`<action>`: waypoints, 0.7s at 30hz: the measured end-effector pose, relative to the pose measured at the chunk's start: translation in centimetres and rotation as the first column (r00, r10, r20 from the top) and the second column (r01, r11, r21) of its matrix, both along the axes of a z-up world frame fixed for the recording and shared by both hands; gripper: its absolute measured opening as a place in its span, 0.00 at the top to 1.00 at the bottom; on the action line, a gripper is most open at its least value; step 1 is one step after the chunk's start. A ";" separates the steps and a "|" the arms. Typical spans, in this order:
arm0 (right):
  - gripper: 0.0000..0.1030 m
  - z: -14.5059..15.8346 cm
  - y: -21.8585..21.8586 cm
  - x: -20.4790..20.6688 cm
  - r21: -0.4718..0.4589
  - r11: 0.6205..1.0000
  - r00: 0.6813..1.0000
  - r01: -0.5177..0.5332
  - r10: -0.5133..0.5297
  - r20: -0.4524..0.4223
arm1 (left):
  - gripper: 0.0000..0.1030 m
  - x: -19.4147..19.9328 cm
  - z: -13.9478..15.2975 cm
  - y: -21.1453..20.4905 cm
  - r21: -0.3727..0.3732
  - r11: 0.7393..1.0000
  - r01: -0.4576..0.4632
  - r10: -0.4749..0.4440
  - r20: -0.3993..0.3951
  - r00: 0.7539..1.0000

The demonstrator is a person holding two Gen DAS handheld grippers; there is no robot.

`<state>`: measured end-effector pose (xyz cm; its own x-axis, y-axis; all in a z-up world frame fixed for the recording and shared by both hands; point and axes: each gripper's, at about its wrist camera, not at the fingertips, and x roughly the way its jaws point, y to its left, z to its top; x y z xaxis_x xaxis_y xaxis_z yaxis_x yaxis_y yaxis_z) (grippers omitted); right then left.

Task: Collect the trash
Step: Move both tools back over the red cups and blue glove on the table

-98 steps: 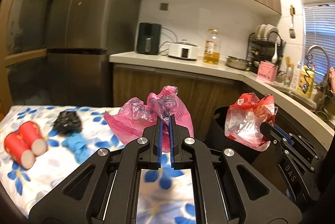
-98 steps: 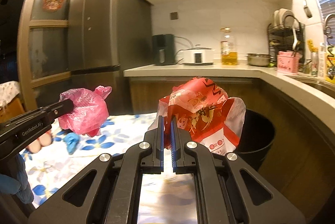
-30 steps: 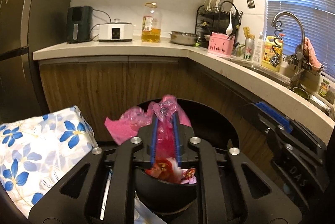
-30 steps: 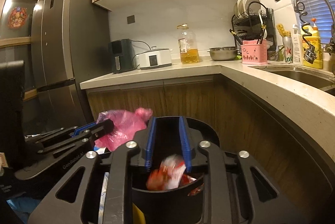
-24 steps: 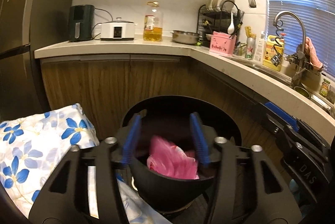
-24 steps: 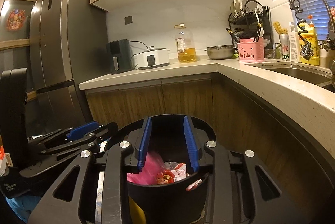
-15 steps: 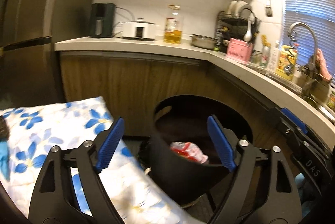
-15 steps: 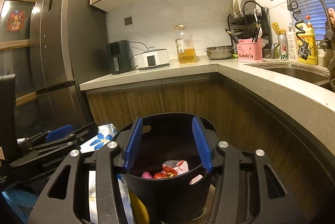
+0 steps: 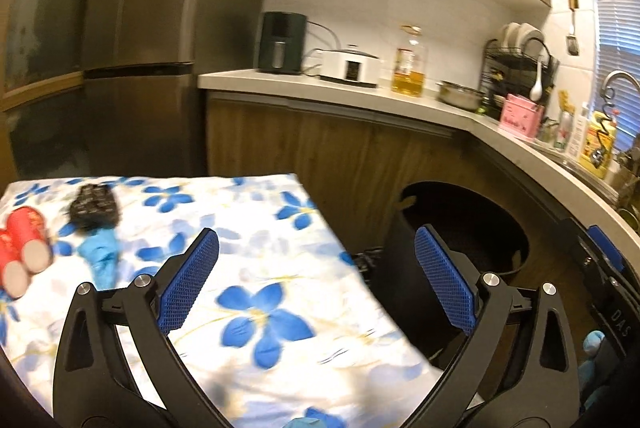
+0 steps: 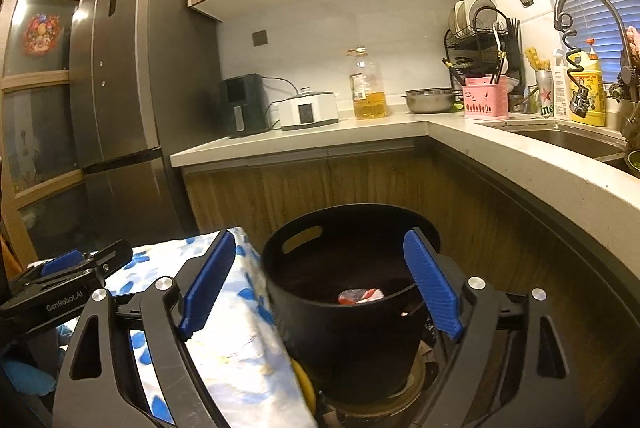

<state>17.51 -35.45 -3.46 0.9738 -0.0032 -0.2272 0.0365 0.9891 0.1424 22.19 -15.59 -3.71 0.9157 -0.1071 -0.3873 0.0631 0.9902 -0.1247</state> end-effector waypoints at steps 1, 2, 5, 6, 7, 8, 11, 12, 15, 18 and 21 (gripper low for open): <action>0.17 0.1 0.4 -0.2 0.003 1.000 1.000 -0.007 0.007 0.000 | 0.06 -0.3 0.1 0.4 0.000 1.000 -0.008 0.008 0.000 1.000; 0.17 0.1 0.8 -0.4 0.005 1.000 1.000 -0.013 0.013 0.001 | 0.06 -0.7 0.1 1.0 -0.001 1.000 -0.020 0.020 0.000 1.000; 0.17 0.3 1.9 -0.9 0.003 1.000 0.999 -0.031 0.031 0.007 | 0.06 -2.0 0.2 2.6 -0.003 0.999 -0.048 0.048 0.003 0.999; 0.17 0.4 2.4 -1.0 0.004 0.999 0.999 -0.039 0.039 0.010 | 0.06 -2.4 0.2 3.1 -0.002 0.998 -0.057 0.057 0.005 0.998; 0.17 0.4 2.8 -1.1 0.005 0.999 0.999 -0.044 0.044 0.010 | 0.06 -2.6 0.2 3.4 -0.001 0.998 -0.064 0.064 0.006 0.998; 0.17 0.4 3.1 -1.2 0.005 0.999 0.999 -0.051 0.050 0.011 | 0.06 -3.1 0.2 4.0 0.001 0.997 -0.076 0.076 0.008 0.997; 0.17 0.4 4.3 -1.4 0.004 0.997 0.997 -0.074 0.074 0.012 | 0.06 -3.9 0.3 5.6 -0.005 0.994 -0.105 0.105 0.009 0.994; 0.17 0.4 4.8 -1.5 0.002 0.996 0.996 -0.084 0.084 0.011 | 0.06 -4.1 0.3 5.9 -0.007 0.994 -0.111 0.111 0.009 0.994; 0.17 0.4 6.0 -1.5 0.002 0.994 0.994 -0.110 0.110 0.010 | 0.06 -4.8 0.3 7.2 -0.008 0.990 -0.139 0.139 0.012 0.990; 0.17 0.4 7.3 -1.5 0.001 0.990 0.990 -0.139 0.139 0.008 | 0.06 -5.4 0.3 8.6 -0.011 0.986 -0.169 0.169 0.014 0.985; 0.17 0.4 8.6 -1.5 -0.002 0.985 0.985 -0.170 0.170 0.005 | 0.06 -6.0 0.2 10.1 -0.010 0.979 -0.202 0.202 0.016 0.979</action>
